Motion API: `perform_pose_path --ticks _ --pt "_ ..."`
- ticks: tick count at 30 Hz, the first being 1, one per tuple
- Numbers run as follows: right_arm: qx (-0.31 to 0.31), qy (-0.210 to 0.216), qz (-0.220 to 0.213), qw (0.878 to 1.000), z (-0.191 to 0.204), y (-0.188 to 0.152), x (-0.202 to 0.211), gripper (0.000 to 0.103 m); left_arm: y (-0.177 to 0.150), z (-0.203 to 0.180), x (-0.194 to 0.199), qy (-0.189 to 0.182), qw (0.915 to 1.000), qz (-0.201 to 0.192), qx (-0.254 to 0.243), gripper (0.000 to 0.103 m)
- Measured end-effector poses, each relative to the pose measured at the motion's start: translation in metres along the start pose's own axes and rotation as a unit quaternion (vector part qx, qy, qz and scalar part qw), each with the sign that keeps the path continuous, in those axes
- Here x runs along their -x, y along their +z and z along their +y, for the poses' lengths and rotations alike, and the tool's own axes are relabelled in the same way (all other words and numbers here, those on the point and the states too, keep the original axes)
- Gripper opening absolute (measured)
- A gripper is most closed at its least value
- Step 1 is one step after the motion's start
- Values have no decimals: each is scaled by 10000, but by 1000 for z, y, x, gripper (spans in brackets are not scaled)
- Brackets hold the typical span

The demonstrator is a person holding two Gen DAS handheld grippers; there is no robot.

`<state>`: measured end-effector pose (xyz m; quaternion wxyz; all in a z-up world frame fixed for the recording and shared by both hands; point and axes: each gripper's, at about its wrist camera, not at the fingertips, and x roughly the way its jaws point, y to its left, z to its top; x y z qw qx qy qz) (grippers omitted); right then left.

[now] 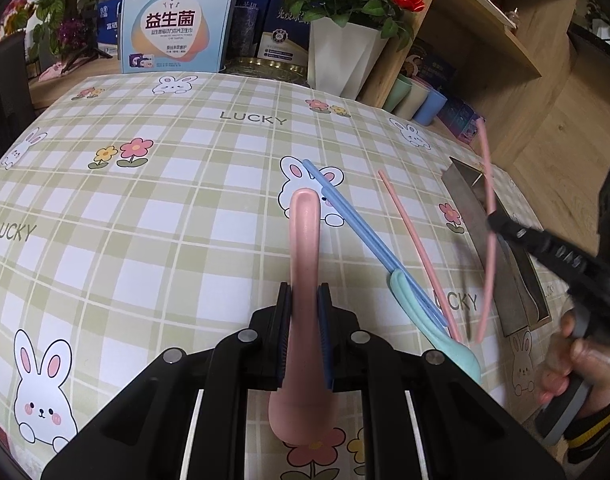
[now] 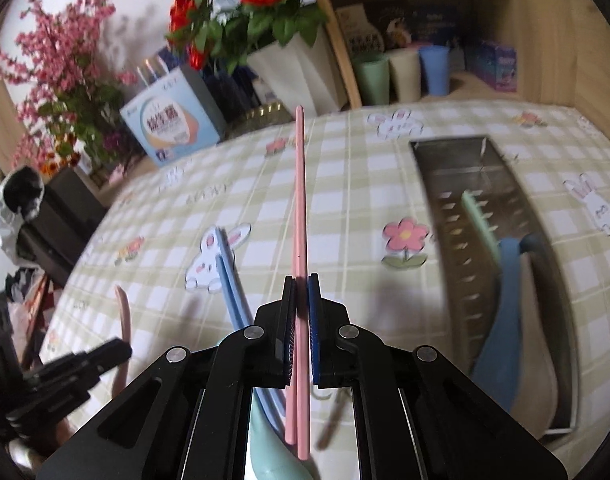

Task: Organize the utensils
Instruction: 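Carry the pink chopstick into the steel tray and open the right gripper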

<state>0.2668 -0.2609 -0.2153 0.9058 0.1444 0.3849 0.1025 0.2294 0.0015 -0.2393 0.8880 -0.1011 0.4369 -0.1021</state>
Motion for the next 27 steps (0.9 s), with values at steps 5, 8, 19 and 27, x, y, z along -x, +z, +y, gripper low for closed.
perform_pose_path --ticks 5,8,19,27 --pt "-192 -31 -523 9984 -23 21 36 6 0 -3 3 45 10000 -40 -23 13" --pt "-313 -170 -743 9966 -42 29 54 6 0 -6 2 48 10000 -18 -48 13" --pt "-430 -716 -518 9952 -84 17 52 6 -3 -14 -3 46 9998 79 -157 13" --pt "-381 -668 -63 9970 -83 4 21 6 -3 -11 -6 36 9998 119 -132 13"
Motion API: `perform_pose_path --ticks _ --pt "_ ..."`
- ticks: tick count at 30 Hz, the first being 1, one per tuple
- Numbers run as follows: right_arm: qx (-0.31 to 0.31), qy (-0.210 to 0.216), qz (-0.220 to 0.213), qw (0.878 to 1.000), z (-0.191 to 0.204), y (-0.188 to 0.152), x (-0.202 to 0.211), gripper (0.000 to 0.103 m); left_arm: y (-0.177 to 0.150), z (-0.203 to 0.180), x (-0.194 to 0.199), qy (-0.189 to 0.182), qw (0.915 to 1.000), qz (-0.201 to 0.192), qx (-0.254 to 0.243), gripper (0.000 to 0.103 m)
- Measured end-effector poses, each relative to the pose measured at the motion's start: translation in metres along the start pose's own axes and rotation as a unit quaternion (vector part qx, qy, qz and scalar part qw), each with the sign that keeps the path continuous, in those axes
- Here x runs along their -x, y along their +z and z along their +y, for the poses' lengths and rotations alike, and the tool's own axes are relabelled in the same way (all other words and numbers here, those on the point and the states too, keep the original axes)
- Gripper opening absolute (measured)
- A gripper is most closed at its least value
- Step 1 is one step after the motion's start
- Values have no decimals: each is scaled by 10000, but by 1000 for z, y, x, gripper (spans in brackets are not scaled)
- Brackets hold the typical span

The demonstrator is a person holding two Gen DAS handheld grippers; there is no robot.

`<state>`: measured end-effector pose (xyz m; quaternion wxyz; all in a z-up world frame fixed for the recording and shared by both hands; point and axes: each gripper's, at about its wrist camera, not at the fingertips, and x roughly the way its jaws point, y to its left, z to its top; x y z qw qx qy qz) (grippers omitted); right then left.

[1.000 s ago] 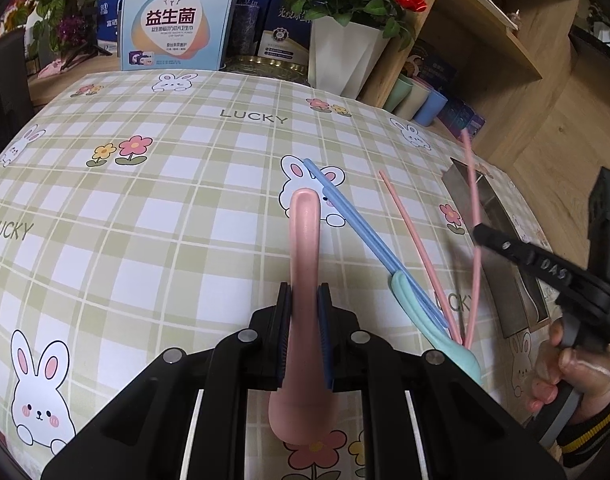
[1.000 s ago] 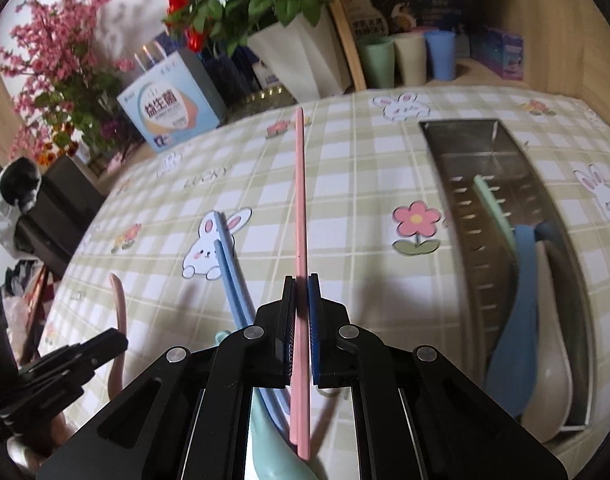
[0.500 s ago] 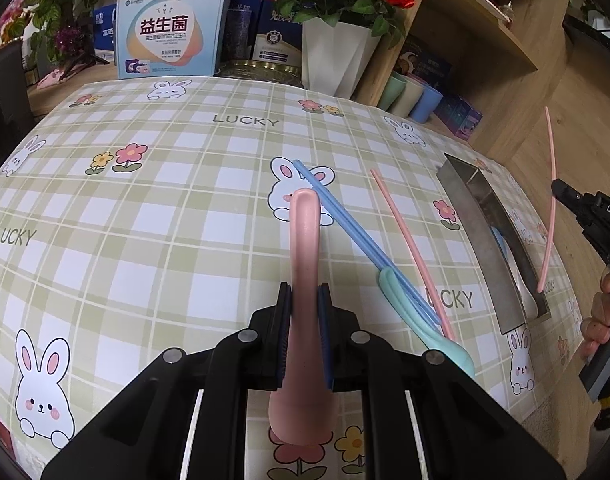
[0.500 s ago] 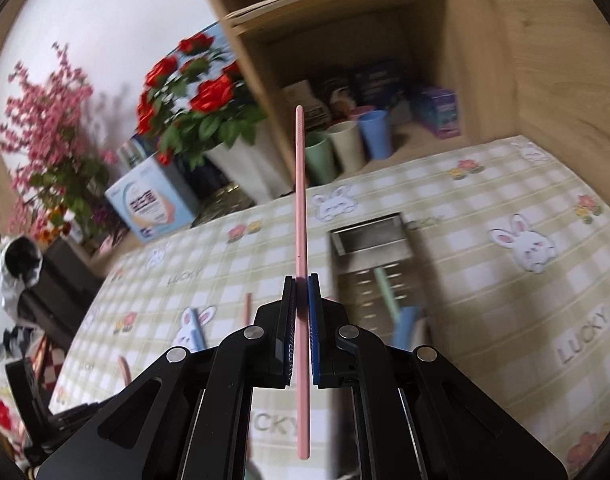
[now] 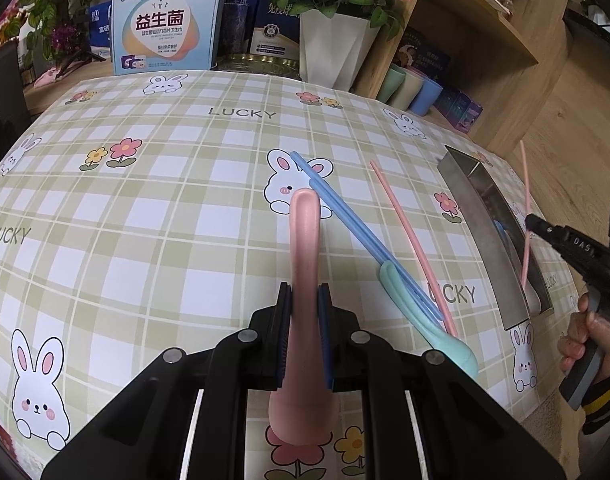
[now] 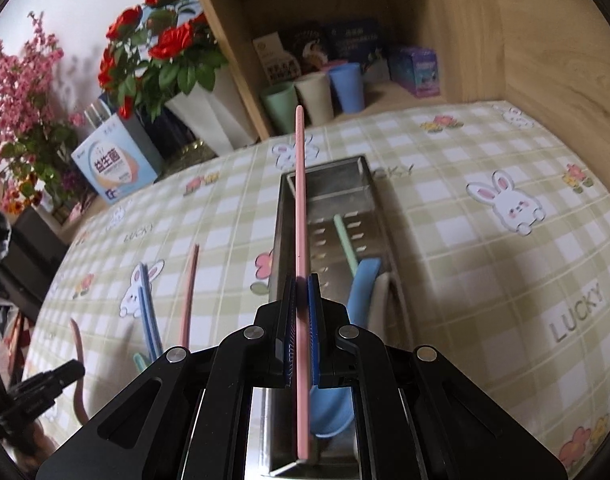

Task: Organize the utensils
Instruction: 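Carry the pink chopstick into the steel tray and open the right gripper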

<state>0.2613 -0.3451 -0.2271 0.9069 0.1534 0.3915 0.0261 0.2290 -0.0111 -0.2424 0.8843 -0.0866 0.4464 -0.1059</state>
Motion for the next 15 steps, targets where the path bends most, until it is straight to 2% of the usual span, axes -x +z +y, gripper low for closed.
perform_pose_path --ticks 6,15 --pt "-57 49 295 9995 4 -8 -16 6 0 2 -2 -18 10000 34 28 13" --pt "-314 114 371 9988 -1 -8 -20 7 0 3 -5 -48 9999 92 73 13"
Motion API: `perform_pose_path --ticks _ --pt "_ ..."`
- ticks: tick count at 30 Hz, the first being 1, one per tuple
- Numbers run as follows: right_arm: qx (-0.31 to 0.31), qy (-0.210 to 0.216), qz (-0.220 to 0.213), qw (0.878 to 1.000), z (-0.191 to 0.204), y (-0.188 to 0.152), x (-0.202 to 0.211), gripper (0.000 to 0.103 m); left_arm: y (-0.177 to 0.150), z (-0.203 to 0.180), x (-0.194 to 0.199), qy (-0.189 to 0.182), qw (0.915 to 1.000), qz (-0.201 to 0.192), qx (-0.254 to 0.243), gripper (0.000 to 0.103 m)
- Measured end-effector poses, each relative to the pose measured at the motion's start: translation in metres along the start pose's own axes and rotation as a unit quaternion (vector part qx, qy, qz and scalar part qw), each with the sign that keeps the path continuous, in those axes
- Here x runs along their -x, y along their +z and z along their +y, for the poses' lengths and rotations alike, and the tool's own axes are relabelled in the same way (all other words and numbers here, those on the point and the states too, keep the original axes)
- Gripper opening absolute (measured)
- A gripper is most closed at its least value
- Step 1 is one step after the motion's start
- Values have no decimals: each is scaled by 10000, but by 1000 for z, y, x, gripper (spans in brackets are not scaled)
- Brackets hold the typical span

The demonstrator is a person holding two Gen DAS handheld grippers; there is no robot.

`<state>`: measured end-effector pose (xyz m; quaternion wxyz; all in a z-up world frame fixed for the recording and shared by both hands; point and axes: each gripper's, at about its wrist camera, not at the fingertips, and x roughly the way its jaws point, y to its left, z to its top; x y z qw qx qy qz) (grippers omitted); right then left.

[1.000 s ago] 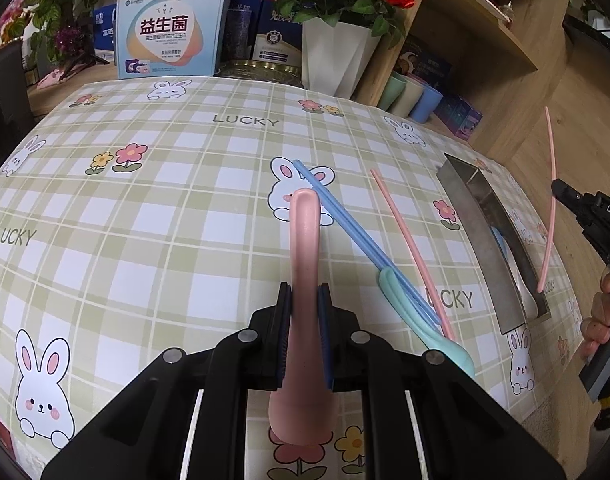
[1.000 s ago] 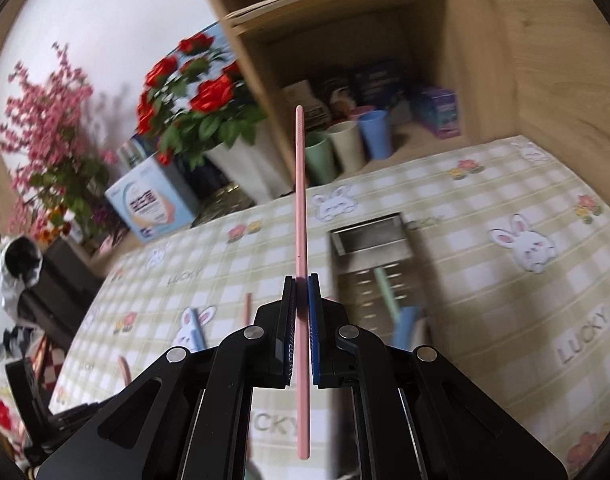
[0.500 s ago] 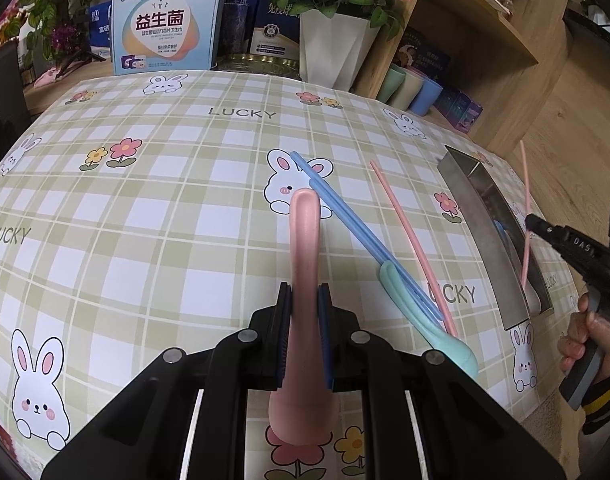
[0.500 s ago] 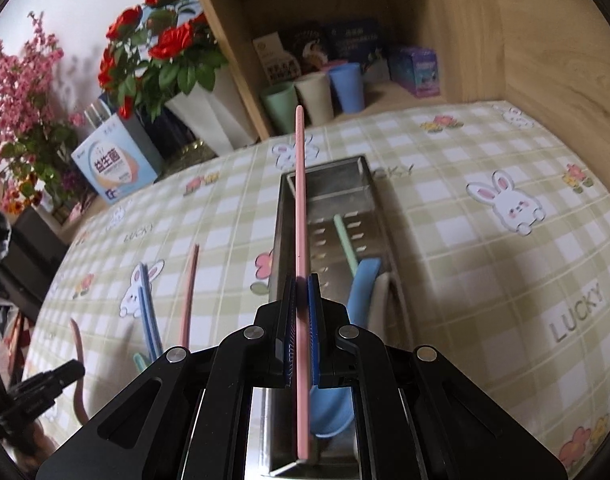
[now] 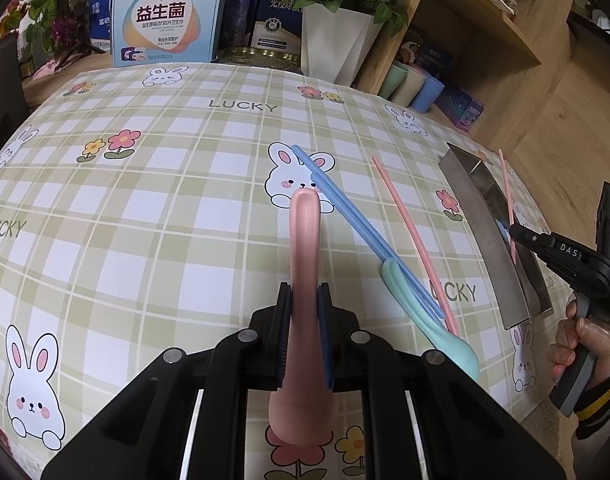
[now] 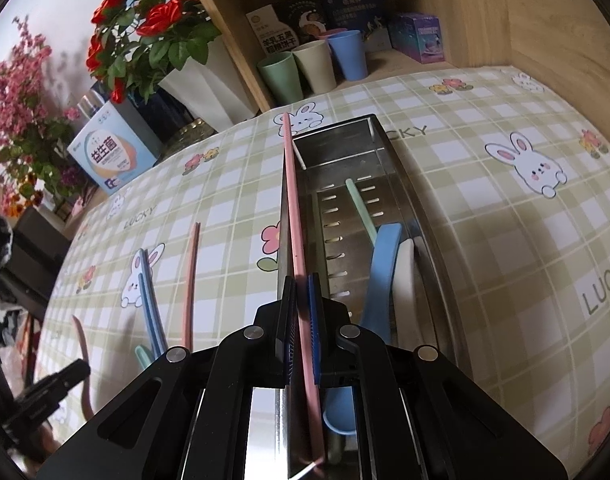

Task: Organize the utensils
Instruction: 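Carry the pink chopstick into the steel tray and open the right gripper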

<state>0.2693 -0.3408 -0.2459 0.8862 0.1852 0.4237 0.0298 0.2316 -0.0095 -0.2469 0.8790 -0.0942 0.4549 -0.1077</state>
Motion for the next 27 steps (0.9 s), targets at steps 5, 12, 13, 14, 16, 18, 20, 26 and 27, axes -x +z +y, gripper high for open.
perform_pose_path --ticks 5,12,13,14,16,18,20,26,27 --pt "-193 68 149 9997 -4 -2 -4 8 -1 -1 1 -10 10000 9 -21 13" --pt "-308 18 84 9995 -7 -1 1 8 0 -2 2 -53 10000 10 -15 13" --pt "-313 14 53 9995 -8 0 3 8 0 -2 2 -82 10000 25 15 13" --pt "-319 -5 17 9995 -9 1 5 8 0 -2 2 -105 9999 38 44 13" --pt "-303 -88 -61 9995 -9 4 11 8 1 0 2 -189 9997 85 127 13" --pt "-277 -201 -88 9994 -10 6 15 8 2 -1 2 -277 9994 124 184 13" --pt "-234 -274 -76 9993 -9 8 17 8 3 -3 4 -325 9992 127 192 13" --pt "85 -307 37 9995 -1 2 23 32 11 -13 8 -386 9990 132 157 13" --pt "113 -316 3 9994 0 1 25 42 13 -14 9 -384 9990 141 151 13"
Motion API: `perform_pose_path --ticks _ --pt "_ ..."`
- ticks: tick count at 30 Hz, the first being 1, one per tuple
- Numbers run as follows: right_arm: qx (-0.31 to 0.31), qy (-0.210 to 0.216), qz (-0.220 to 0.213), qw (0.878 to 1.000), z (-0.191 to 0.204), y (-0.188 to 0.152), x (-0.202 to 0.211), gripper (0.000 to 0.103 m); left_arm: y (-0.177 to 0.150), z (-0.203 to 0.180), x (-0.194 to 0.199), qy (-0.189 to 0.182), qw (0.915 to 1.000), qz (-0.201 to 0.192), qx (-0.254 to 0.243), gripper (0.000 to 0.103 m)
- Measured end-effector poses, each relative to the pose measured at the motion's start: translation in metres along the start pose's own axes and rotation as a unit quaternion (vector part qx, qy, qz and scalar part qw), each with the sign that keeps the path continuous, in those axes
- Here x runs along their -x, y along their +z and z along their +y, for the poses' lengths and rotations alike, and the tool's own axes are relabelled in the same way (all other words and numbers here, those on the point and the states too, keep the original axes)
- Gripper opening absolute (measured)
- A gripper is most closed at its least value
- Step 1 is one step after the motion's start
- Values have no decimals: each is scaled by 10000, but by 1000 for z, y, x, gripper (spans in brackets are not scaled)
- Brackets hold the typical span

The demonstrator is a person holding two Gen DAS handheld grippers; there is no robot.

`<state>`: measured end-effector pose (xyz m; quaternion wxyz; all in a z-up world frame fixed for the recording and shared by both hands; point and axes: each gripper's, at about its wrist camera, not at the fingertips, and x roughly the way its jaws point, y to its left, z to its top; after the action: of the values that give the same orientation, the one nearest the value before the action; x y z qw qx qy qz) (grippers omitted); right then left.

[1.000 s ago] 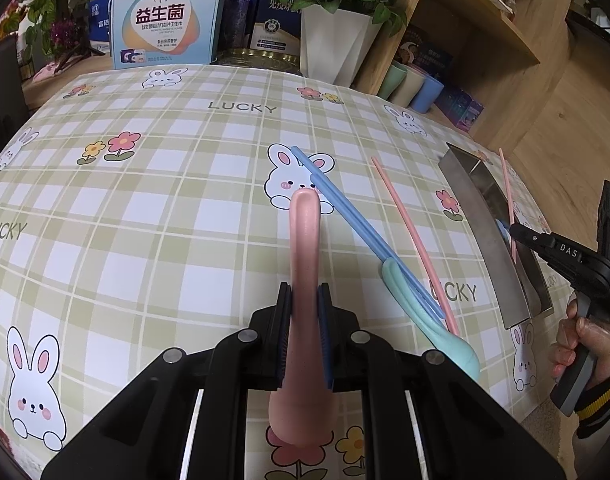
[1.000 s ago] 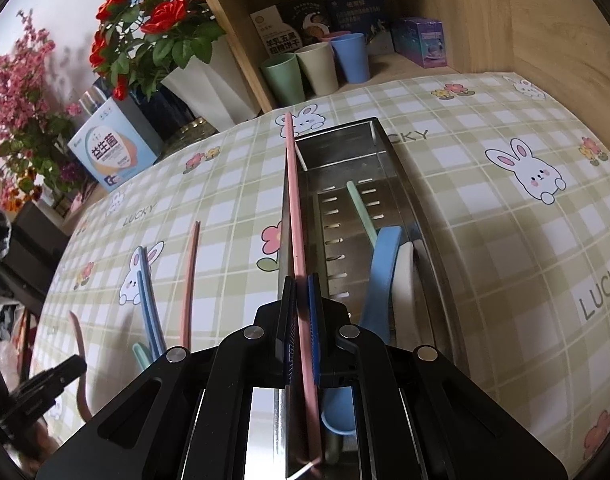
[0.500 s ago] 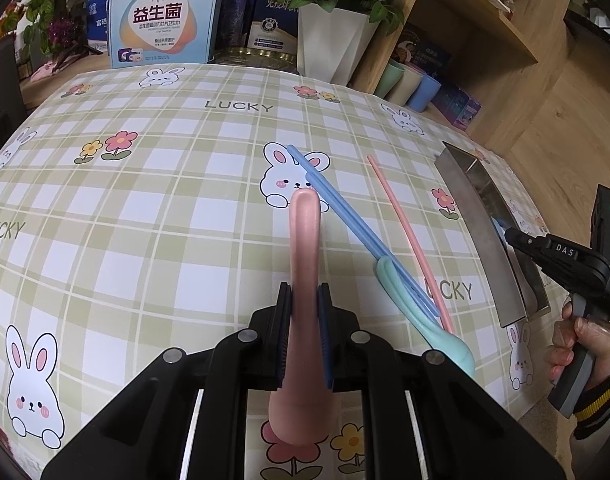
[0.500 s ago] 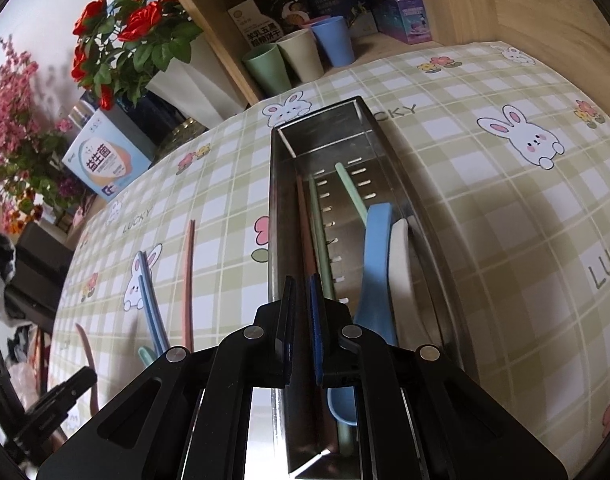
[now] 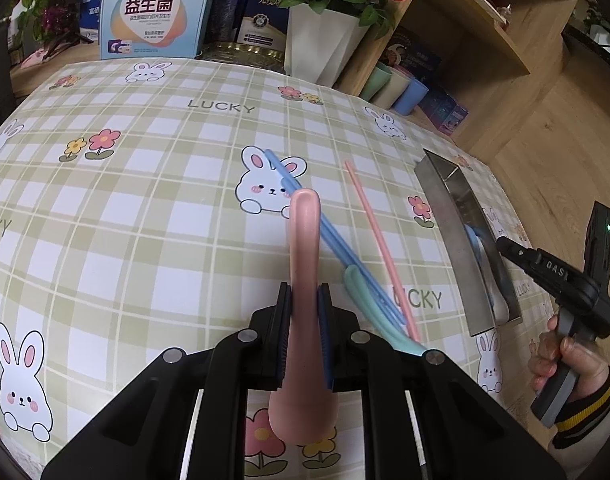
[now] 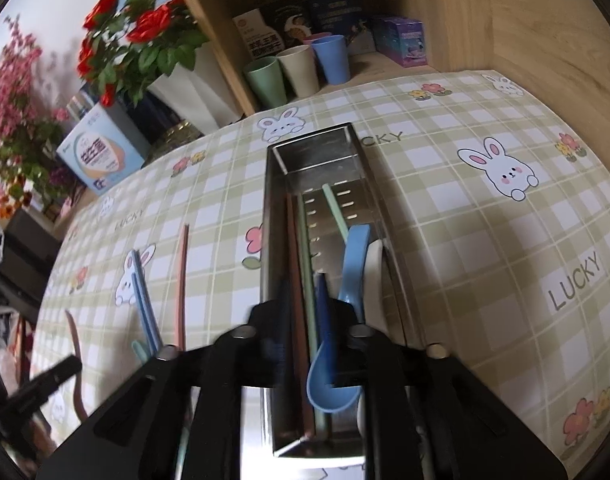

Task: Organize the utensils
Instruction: 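Carry the pink chopstick into the steel tray and open the right gripper, then lower the pink spoon into the steel tray and open the left gripper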

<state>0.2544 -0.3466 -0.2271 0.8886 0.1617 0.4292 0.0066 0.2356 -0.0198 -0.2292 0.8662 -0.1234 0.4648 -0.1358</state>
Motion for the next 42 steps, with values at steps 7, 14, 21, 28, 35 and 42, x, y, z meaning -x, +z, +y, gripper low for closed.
perform_pose_path --ticks 7,14,21,28,35,42 --pt "44 10 -118 9999 -9 1 12 53 12 -21 -1 -73 9998 66 -155 13" --pt "-82 34 -263 9996 -31 15 28 65 30 -71 -9 -457 9979 157 -435 13" --pt "-236 11 -383 9990 -54 26 42 78 45 -141 -34 -916 9922 408 -742 13" --pt "-598 22 -557 9967 -83 33 51 86 59 -204 -66 -1316 9849 715 -872 13" --pt "-785 -39 -618 9950 -106 34 56 86 59 -236 -109 -1322 9819 1113 -779 13" --pt "-938 -78 -588 9938 -121 29 54 86 46 -238 -138 -1052 9812 1452 -721 13"
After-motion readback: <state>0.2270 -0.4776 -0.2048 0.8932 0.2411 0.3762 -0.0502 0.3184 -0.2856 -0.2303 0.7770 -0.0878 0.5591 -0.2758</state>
